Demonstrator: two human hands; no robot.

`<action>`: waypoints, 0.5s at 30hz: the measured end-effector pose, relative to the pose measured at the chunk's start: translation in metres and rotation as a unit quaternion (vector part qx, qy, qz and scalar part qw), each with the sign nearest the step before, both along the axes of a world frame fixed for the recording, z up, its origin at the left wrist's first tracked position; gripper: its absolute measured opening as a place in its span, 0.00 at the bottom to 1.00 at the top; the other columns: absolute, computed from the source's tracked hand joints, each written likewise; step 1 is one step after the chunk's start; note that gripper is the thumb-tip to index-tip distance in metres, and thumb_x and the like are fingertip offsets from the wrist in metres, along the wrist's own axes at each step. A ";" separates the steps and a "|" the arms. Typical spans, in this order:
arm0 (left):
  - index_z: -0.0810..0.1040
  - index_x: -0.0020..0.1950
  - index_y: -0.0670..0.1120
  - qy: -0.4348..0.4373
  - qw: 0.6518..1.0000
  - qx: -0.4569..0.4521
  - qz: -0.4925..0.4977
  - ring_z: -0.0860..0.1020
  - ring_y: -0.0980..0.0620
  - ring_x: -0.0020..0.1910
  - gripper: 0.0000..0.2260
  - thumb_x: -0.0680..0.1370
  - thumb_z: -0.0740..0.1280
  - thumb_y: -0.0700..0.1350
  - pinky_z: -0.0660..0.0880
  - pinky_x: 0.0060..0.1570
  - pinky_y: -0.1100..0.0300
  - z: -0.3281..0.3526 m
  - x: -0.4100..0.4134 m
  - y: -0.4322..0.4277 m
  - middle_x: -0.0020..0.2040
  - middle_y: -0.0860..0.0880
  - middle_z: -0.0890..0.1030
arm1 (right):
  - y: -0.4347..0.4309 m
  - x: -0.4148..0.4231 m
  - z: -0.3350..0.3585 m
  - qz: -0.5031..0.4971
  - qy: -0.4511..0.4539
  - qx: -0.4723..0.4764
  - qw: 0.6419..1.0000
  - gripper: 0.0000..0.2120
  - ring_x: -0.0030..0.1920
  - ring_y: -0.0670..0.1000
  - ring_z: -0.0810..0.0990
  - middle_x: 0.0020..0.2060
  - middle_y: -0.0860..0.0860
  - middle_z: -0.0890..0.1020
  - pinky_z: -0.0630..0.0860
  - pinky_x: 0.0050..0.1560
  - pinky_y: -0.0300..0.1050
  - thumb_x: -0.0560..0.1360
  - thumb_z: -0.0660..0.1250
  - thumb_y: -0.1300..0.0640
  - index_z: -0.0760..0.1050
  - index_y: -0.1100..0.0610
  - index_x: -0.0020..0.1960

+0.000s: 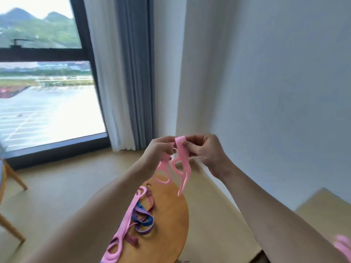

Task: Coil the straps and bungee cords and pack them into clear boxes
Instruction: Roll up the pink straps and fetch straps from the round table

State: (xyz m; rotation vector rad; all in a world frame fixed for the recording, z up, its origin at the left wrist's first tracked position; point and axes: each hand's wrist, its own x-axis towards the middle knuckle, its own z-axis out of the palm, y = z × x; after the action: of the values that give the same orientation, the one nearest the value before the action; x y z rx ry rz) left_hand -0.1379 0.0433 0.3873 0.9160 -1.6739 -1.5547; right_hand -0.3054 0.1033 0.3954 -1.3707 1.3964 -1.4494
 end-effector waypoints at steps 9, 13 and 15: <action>0.82 0.58 0.40 -0.044 0.978 -0.031 -0.202 0.86 0.43 0.45 0.19 0.68 0.77 0.37 0.82 0.49 0.51 0.002 -0.137 0.074 0.48 0.38 0.86 | 0.123 -0.116 -0.003 -0.194 -0.047 -0.034 0.979 0.03 0.40 0.56 0.86 0.39 0.60 0.86 0.84 0.43 0.49 0.71 0.75 0.68 0.83 0.65 0.44; 0.83 0.52 0.37 -0.065 0.973 -0.068 -0.209 0.79 0.52 0.34 0.11 0.75 0.77 0.41 0.77 0.36 0.61 0.001 -0.208 0.110 0.37 0.45 0.82 | 0.178 -0.175 -0.023 -0.249 -0.032 -0.010 0.968 0.13 0.46 0.51 0.84 0.46 0.56 0.85 0.81 0.48 0.45 0.68 0.80 0.55 0.83 0.57 0.49; 0.83 0.50 0.38 -0.063 0.970 -0.067 -0.227 0.79 0.51 0.34 0.08 0.75 0.77 0.40 0.77 0.36 0.59 -0.002 -0.243 0.127 0.35 0.47 0.81 | 0.208 -0.207 -0.039 -0.229 -0.047 0.043 0.971 0.25 0.55 0.52 0.82 0.53 0.54 0.84 0.80 0.57 0.49 0.64 0.82 0.47 0.80 0.52 0.57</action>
State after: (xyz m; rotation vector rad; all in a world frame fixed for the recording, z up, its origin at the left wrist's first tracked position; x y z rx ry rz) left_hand -0.3807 0.1703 0.3856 0.5964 -2.1639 -1.6692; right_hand -0.5121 0.3112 0.3568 -0.9455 1.7688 -1.6919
